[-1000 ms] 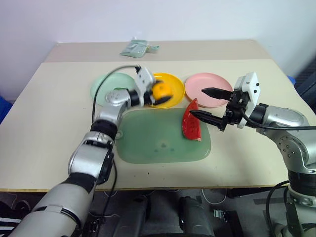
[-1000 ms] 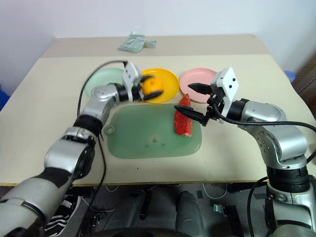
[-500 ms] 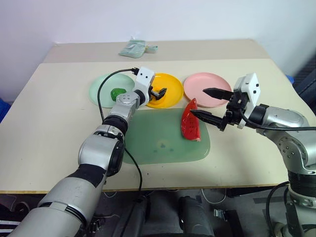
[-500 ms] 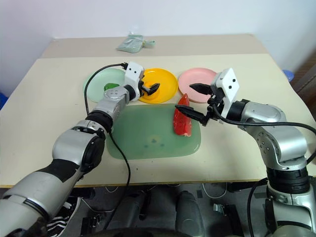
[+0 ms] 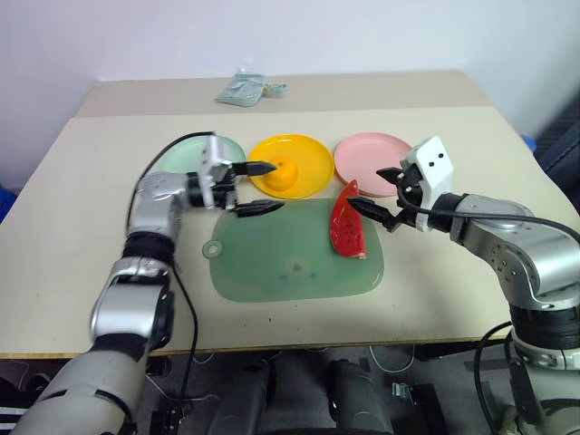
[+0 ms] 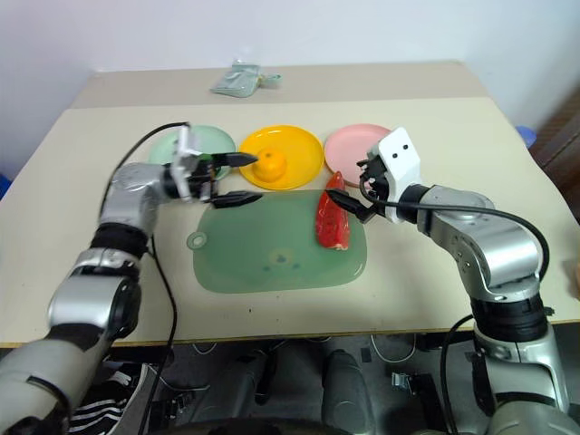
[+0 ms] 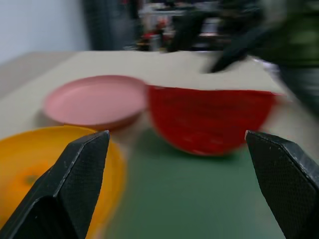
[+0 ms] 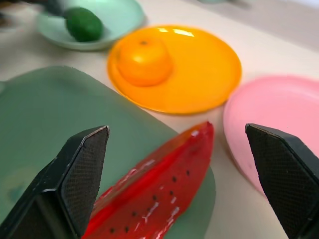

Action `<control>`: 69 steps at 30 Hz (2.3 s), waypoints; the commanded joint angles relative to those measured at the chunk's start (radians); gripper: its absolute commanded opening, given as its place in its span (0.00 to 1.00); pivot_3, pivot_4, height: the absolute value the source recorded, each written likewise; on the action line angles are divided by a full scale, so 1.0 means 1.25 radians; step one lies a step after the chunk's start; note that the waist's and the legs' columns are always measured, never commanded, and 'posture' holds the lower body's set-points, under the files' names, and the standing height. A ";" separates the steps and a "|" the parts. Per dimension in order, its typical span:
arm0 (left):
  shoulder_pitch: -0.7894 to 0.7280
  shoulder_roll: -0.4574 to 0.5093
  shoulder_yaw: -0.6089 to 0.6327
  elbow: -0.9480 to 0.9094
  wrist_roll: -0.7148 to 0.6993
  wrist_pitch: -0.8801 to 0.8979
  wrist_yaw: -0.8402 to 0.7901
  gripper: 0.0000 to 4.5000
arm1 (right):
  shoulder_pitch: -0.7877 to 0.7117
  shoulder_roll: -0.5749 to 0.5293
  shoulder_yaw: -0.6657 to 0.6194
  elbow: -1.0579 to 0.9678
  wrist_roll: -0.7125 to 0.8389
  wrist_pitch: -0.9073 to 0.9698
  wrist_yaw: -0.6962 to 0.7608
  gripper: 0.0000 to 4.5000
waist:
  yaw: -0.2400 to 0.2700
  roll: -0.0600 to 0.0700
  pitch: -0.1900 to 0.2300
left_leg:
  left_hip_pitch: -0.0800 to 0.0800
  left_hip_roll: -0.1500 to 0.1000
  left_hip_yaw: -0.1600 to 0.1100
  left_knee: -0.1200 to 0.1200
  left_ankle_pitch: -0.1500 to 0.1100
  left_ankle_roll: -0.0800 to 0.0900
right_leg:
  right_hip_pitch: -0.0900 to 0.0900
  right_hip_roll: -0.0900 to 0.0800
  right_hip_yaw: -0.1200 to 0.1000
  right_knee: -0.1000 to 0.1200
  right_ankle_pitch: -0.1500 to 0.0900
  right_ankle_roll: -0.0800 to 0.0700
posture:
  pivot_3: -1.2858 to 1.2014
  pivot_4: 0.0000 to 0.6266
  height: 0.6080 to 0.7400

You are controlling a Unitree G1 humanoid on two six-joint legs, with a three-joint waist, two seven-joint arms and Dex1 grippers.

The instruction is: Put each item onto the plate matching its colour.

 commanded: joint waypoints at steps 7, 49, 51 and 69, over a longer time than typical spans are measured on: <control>0.116 0.106 0.012 -0.200 -0.074 0.071 -0.012 0.99 | -0.027 0.091 -0.033 -0.057 0.038 0.225 -0.106 1.00 | 0.009 0.000 0.000 | 0.000 0.000 0.000 0.000 0.000 0.000 | 0.000 0.000 0.001 -0.001 0.000 0.000 | 0.52 0.24 1.00; 0.125 0.091 0.018 -0.239 -0.085 0.069 0.079 1.00 | -0.105 0.102 -0.026 0.008 0.009 0.123 -0.040 0.38 | 0.003 0.000 0.000 | 0.000 0.001 0.006 -0.001 0.000 0.000 | -0.003 0.001 0.005 0.000 0.000 0.000 | 0.52 0.24 1.00; 0.122 0.088 0.018 -0.238 -0.085 0.068 0.081 1.00 | -0.101 0.133 -0.035 -0.018 0.044 0.153 -0.038 0.43 | 0.003 0.000 0.000 | 0.000 0.001 0.006 -0.001 0.000 0.000 | -0.003 0.001 0.005 0.000 0.000 0.000 | 0.52 0.24 1.00; 0.135 0.095 0.026 -0.256 -0.091 0.071 0.072 1.00 | -0.084 0.128 0.062 -0.026 -0.039 0.282 -0.136 0.98 | 0.002 0.000 0.000 | 0.000 0.002 0.008 -0.002 0.000 0.000 | -0.005 0.001 0.007 0.000 0.000 0.000 | 0.52 0.24 1.00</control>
